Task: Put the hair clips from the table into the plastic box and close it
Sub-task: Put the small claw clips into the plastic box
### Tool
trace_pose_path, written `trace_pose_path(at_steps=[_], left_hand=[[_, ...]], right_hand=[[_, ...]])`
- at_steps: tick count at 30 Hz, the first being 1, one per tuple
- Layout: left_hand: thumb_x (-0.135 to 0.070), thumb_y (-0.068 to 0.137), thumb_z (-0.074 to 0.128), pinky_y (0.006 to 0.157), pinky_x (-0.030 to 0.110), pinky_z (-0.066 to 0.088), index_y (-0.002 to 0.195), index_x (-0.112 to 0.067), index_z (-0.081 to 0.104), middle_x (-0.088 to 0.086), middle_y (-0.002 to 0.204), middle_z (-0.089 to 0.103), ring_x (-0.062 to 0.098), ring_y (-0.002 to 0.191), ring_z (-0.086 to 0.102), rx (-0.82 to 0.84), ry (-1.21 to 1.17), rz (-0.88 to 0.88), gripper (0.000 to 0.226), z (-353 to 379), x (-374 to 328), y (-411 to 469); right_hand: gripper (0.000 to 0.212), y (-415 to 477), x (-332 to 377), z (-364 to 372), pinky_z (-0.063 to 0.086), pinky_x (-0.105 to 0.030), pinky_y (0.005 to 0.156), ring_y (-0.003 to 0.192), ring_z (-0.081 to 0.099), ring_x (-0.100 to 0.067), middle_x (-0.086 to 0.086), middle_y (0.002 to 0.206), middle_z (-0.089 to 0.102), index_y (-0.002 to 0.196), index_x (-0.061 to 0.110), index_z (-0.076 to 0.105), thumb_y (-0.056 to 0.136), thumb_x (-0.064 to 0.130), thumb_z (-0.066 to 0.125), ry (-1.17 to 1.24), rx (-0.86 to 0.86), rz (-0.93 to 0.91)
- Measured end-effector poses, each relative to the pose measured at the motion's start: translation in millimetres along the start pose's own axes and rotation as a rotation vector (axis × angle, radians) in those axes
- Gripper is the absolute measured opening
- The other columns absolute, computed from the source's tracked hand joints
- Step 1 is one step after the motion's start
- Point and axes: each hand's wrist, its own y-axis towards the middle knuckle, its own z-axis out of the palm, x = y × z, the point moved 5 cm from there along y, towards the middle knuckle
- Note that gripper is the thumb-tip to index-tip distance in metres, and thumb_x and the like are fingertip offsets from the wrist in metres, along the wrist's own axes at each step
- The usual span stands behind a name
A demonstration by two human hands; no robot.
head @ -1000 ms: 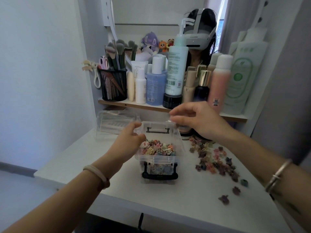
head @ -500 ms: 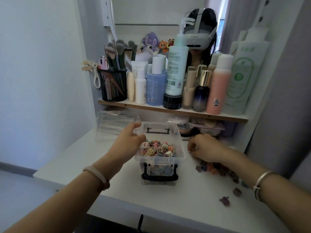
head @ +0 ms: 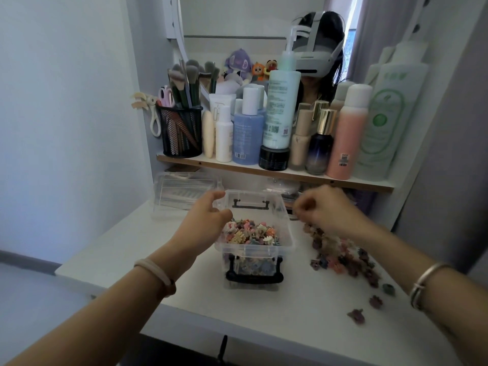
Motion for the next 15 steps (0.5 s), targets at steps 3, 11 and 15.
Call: trace_pose_path(at_steps=[3, 11, 15], left_hand=[[-0.009, 0.093, 0.045, 0.077, 0.029, 0.041, 0.139, -0.017, 0.035, 0.012, 0.096, 0.057, 0.011, 0.065, 0.049, 0.009, 0.001, -0.014, 0.048, 0.5, -0.3, -0.5], [-0.009, 0.092, 0.046, 0.080, 0.030, 0.042, 0.139, -0.016, 0.035, 0.018, 0.112, 0.057, 0.015, 0.074, 0.050, 0.007, -0.005, -0.010, 0.049, 0.9, 1.0, 2.7], [-0.009, 0.092, 0.046, 0.072, 0.025, 0.041, 0.139, -0.016, 0.036, 0.026, 0.123, 0.055, 0.014, 0.072, 0.050, 0.005, 0.013, -0.015, 0.048, 2.8, -0.8, 8.0]], right_hand=[[0.019, -1.0, 25.5, -20.7, 0.049, -0.010, 0.067, 0.062, 0.061, 0.007, 0.015, 0.066, 0.067, 0.074, 0.027, 0.068, 0.077, 0.009, 0.071, 0.437, 0.029, -0.053], [0.029, -1.1, -12.1, -3.9, 0.041, -0.015, 0.078, 0.088, 0.057, -0.005, 0.001, 0.107, 0.065, 0.116, 0.015, 0.064, 0.087, 0.015, 0.061, -0.067, 0.128, 0.072], [0.044, 0.0, -34.4, 25.3, 0.037, -0.021, 0.094, 0.122, 0.048, -0.018, -0.003, 0.135, 0.052, 0.133, 0.015, 0.048, 0.090, 0.020, 0.054, -0.313, 0.287, 0.065]])
